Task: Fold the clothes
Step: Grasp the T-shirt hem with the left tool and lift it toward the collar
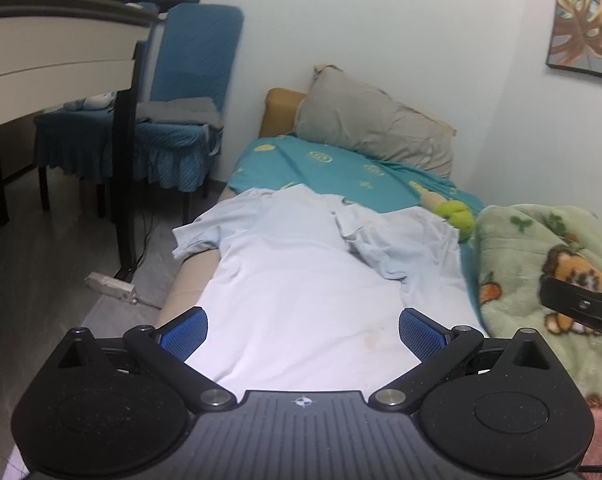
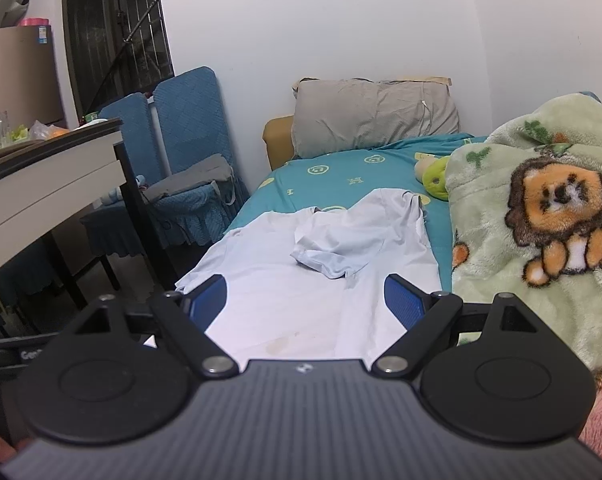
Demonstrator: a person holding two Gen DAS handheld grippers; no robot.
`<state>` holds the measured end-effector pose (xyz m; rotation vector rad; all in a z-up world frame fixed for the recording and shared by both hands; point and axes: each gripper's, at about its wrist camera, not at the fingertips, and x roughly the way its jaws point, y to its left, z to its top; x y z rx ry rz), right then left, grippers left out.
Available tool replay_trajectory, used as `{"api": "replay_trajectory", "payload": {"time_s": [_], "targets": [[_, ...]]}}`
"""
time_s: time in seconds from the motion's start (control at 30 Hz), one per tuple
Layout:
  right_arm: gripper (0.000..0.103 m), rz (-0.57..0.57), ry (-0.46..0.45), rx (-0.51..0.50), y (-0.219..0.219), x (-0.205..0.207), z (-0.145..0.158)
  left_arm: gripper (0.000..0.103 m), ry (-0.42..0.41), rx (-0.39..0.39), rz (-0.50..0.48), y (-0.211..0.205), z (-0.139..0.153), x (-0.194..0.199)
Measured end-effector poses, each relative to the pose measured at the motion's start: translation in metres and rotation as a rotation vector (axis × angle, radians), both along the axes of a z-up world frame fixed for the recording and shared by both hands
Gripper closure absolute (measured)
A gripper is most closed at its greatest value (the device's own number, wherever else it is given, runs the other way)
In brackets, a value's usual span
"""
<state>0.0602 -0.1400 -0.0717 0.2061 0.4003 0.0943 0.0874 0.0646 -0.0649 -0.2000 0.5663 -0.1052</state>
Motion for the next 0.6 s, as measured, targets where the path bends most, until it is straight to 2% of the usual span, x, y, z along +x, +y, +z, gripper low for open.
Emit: {"api": "replay_trajectory", "payload": {"time_s": [0.23, 0.3, 0.4, 0.5, 0.57, 0.6], "targets": [[0.016, -0.002, 0.010, 0.013, -0.003, 0.000, -0.001, 0.000, 0.043, -0.024, 0.061, 0.011, -0.007, 0.016], [0.016, -0.006, 0.014, 0.019, -0.004, -0.001, -0.002, 0.000, 0.072, -0.051, 0.079, 0.016, -0.010, 0.030], [0.016, -0.016, 0.032, 0.036, -0.008, 0.000, -0.004, 0.000, 0.161, -0.146, 0.127, 0.033, -0.022, 0.067], [0.016, -0.022, 0.045, 0.064, -0.013, 0.002, -0.007, 0.000, 0.274, -0.214, 0.225, 0.060, -0.040, 0.113], [0.016, -0.031, 0.049, 0.061, -0.014, 0.006, -0.010, 0.001, 0.313, -0.233, 0.307, 0.083, -0.054, 0.143], [0.016, -0.035, 0.050, 0.059, -0.014, 0.008, -0.011, 0.001, 0.323, -0.274, 0.336, 0.096, -0.062, 0.154]]}}
